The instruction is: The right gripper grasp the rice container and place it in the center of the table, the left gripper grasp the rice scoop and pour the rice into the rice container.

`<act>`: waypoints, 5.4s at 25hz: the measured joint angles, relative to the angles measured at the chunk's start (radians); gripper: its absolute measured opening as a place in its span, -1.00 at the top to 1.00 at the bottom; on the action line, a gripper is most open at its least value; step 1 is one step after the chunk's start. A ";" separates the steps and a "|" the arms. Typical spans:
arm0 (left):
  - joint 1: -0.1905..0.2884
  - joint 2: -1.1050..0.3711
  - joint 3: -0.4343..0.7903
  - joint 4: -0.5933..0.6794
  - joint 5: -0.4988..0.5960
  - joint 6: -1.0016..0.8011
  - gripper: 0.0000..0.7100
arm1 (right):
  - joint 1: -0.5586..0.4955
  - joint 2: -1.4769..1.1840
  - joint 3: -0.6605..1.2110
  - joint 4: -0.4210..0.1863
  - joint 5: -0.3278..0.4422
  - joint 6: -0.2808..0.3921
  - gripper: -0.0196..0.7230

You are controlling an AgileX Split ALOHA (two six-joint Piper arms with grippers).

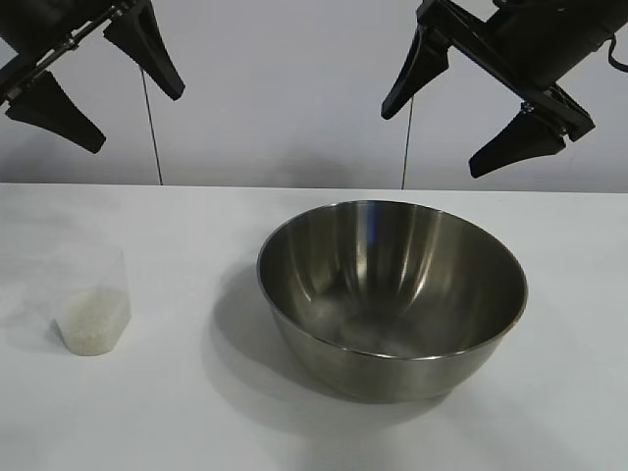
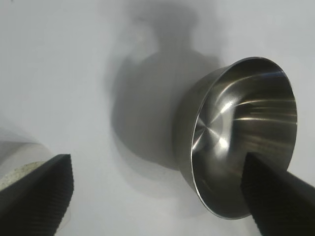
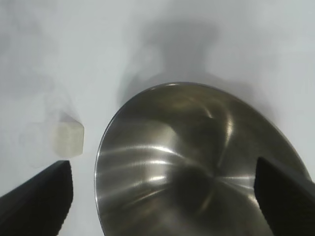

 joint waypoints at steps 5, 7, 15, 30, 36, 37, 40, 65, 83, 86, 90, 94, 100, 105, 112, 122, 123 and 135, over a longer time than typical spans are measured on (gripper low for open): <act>0.000 0.000 0.000 0.000 0.000 0.000 -0.87 | 0.000 0.000 0.000 0.000 -0.002 0.000 -0.92; 0.000 0.000 0.000 0.000 0.000 0.000 -0.87 | 0.000 0.000 0.000 0.000 -0.017 0.000 -0.92; 0.000 0.000 0.000 0.000 0.000 0.000 -0.87 | 0.010 0.002 -0.028 -0.212 0.038 0.015 -0.92; 0.000 0.000 0.000 0.000 -0.001 0.000 -0.87 | 0.113 0.261 -0.032 -0.498 0.014 0.207 -0.92; 0.000 0.000 0.000 0.000 -0.001 0.000 -0.87 | 0.113 0.307 -0.032 -0.476 -0.027 0.207 -0.91; 0.000 0.000 0.000 0.000 -0.001 0.000 -0.87 | 0.113 0.307 -0.033 -0.474 -0.032 0.207 -0.88; 0.000 0.000 0.000 0.000 -0.001 0.000 -0.87 | 0.113 0.308 -0.034 -0.472 -0.053 0.207 -0.82; 0.000 0.000 0.000 0.003 -0.001 0.000 -0.87 | 0.113 0.318 -0.035 -0.417 -0.062 0.198 0.92; 0.000 0.000 0.000 0.003 -0.001 0.000 -0.87 | 0.021 0.258 -0.034 -0.198 -0.034 0.015 0.92; 0.000 0.000 0.000 0.003 -0.001 0.000 -0.87 | -0.011 0.240 -0.034 -0.227 0.001 -0.002 0.92; 0.000 0.000 0.000 0.003 -0.002 0.000 -0.87 | -0.089 0.217 -0.034 -0.270 0.031 -0.003 0.92; 0.000 0.000 0.000 0.003 -0.002 0.000 -0.87 | -0.149 0.213 -0.034 -0.306 0.044 -0.008 0.92; 0.000 0.000 0.000 0.003 -0.002 0.000 -0.87 | -0.101 0.213 -0.034 -0.326 0.073 -0.025 0.92; 0.000 0.000 0.000 0.003 -0.002 0.000 -0.87 | 0.032 0.213 -0.034 -0.324 0.055 -0.022 0.92; 0.000 0.000 0.000 0.003 -0.002 0.000 -0.87 | 0.166 0.266 -0.034 -0.316 0.001 0.001 0.92; 0.000 0.000 0.000 0.003 -0.003 0.000 -0.87 | 0.213 0.326 -0.034 -0.306 -0.063 0.021 0.92; 0.000 0.000 0.000 0.003 -0.003 0.000 -0.87 | 0.213 0.327 -0.034 -0.305 -0.066 0.021 0.92; 0.000 0.000 0.000 0.003 -0.003 0.000 -0.87 | 0.213 0.302 -0.043 -0.298 -0.039 0.023 -0.72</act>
